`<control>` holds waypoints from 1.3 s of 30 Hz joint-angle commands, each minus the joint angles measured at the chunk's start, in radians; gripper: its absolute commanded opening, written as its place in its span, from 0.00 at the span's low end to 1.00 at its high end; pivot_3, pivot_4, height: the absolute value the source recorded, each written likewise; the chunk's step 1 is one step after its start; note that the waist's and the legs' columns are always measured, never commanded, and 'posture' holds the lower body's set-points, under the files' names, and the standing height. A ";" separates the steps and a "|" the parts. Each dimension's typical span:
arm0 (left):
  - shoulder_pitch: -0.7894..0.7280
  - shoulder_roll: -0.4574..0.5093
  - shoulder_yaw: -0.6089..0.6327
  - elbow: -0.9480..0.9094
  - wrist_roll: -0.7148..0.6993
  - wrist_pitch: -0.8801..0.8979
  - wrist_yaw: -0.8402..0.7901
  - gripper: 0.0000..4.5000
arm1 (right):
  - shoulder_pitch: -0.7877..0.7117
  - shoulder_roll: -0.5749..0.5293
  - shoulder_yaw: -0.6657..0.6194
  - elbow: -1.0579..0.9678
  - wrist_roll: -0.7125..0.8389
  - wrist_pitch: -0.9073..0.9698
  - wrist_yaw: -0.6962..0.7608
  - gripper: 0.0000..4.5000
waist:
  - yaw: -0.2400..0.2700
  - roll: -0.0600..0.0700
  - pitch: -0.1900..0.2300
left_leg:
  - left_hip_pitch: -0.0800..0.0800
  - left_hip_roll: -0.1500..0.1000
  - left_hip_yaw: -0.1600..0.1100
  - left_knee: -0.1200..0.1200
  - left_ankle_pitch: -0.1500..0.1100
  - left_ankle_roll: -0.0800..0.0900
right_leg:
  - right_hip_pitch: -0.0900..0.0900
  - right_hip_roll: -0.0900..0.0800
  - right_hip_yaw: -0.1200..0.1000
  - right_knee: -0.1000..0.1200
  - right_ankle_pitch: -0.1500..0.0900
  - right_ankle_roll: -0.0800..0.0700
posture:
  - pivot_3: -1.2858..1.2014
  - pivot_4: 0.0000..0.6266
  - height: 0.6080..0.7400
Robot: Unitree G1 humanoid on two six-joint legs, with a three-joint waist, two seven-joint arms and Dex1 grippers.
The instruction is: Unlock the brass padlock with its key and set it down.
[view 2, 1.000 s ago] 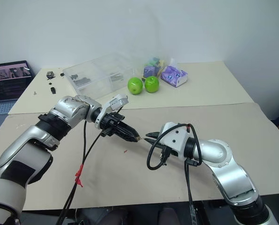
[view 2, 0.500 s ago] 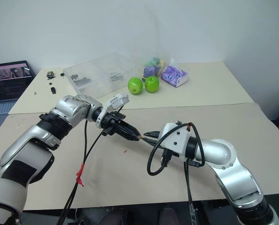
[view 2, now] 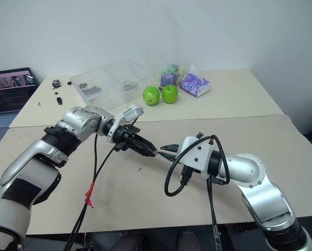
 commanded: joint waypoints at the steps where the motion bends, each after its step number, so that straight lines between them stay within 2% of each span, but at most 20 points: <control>1: -0.039 0.000 0.018 -0.006 -0.001 -0.015 -0.005 0.18 | 0.012 -0.004 -0.046 -0.044 0.036 -0.019 0.003 0.16 | 0.001 0.000 0.000 | 0.000 0.000 0.000 0.000 0.000 0.000 | 0.000 0.000 0.000 0.000 0.000 0.000 | 0.52 0.24 1.00; 13: -0.039 0.000 0.015 -0.012 -0.002 -0.013 -0.005 0.18 | 0.035 0.002 0.010 0.004 -0.033 -0.085 -0.004 0.16 | 0.000 0.000 0.000 | 0.000 0.000 0.000 0.000 0.000 0.000 | 0.000 0.000 0.000 0.000 0.000 0.000 | 0.52 0.24 1.00; 35: -0.034 -0.012 0.027 -0.013 0.005 -0.012 -0.005 0.18 | -0.055 -0.015 -0.029 -0.006 0.047 -0.027 0.029 0.16 | 0.001 0.000 0.000 | 0.000 0.000 0.000 0.000 0.000 0.000 | 0.000 0.000 0.000 0.000 0.000 0.000 | 0.52 0.24 1.00; 36: -0.034 -0.012 0.027 -0.014 0.004 -0.012 -0.005 0.18 | -0.054 -0.015 -0.029 -0.007 0.046 -0.025 0.028 0.27 | 0.000 0.000 0.000 | 0.000 0.000 0.000 0.000 0.000 0.000 | 0.000 0.000 0.000 0.000 0.000 0.000 | 0.52 0.24 1.00; 37: -0.034 -0.012 0.027 -0.014 0.004 -0.012 -0.005 0.18 | -0.053 -0.016 -0.028 -0.007 0.041 -0.027 0.026 0.31 | 0.000 0.000 0.000 | 0.000 0.000 0.000 0.000 0.000 0.000 | 0.000 0.000 0.000 0.000 0.000 0.000 | 0.52 0.24 1.00; 39: -0.035 -0.011 0.026 -0.013 0.003 -0.012 -0.005 0.18 | -0.049 -0.018 -0.024 -0.006 0.032 -0.031 0.025 0.46 | 0.000 0.000 0.000 | 0.000 0.000 0.000 0.000 0.000 0.000 | 0.000 0.000 0.000 0.000 0.000 0.000 | 0.52 0.24 1.00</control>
